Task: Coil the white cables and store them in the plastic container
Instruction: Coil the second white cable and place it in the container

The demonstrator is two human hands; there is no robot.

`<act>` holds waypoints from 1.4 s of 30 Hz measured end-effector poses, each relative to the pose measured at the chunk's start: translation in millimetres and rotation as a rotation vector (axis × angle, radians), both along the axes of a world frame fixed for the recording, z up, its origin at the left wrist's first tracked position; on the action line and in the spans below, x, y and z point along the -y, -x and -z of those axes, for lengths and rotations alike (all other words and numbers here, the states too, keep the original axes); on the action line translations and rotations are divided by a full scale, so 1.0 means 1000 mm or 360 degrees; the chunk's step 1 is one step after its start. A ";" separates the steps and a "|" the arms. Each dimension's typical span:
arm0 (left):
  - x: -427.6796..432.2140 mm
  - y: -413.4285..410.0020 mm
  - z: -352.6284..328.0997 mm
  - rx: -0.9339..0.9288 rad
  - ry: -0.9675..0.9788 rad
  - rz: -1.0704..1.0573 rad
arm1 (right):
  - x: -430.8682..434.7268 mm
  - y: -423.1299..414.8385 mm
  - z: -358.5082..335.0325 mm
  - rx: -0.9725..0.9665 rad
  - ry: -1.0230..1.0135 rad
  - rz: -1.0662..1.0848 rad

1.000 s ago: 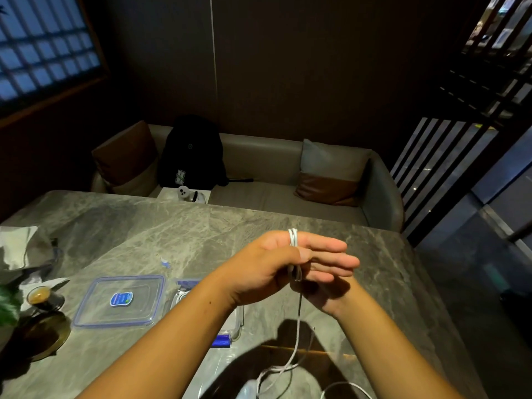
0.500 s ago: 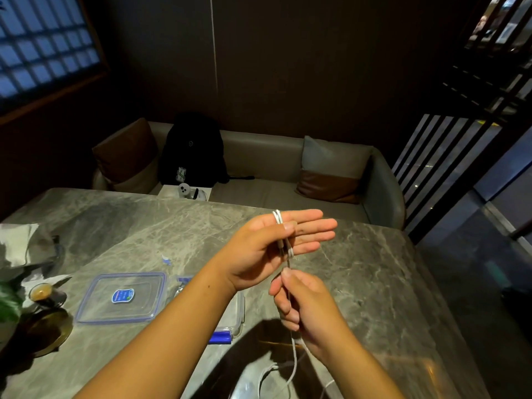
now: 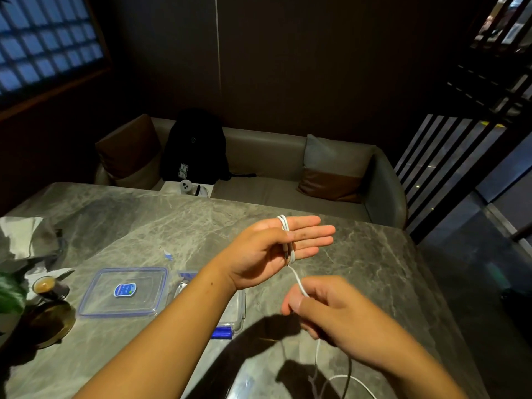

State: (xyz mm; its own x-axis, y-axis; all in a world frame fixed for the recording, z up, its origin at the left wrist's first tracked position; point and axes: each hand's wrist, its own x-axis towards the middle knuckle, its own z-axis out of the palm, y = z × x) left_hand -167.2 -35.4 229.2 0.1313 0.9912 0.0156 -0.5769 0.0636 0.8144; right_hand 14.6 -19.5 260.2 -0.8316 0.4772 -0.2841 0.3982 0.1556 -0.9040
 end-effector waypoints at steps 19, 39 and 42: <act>0.010 -0.003 0.021 0.0122 0.0137 0.0226 | -0.044 -0.038 -0.078 -0.0495 -0.0295 0.0015; 0.013 -0.027 0.010 0.0018 -0.0006 0.0358 | -0.067 0.031 -0.092 -0.0341 -0.0881 -0.0020; 0.017 -0.025 0.007 0.0008 0.0023 0.0341 | -0.076 0.028 -0.091 -0.0342 -0.0870 -0.0012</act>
State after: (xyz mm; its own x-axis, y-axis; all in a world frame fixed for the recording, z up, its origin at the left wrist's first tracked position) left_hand -141.9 -52.2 221.9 0.3389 0.9408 0.0027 -0.5530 0.1969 0.8096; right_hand -13.1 56.9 351.0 -0.8472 0.5010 0.1767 0.2122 0.6240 -0.7521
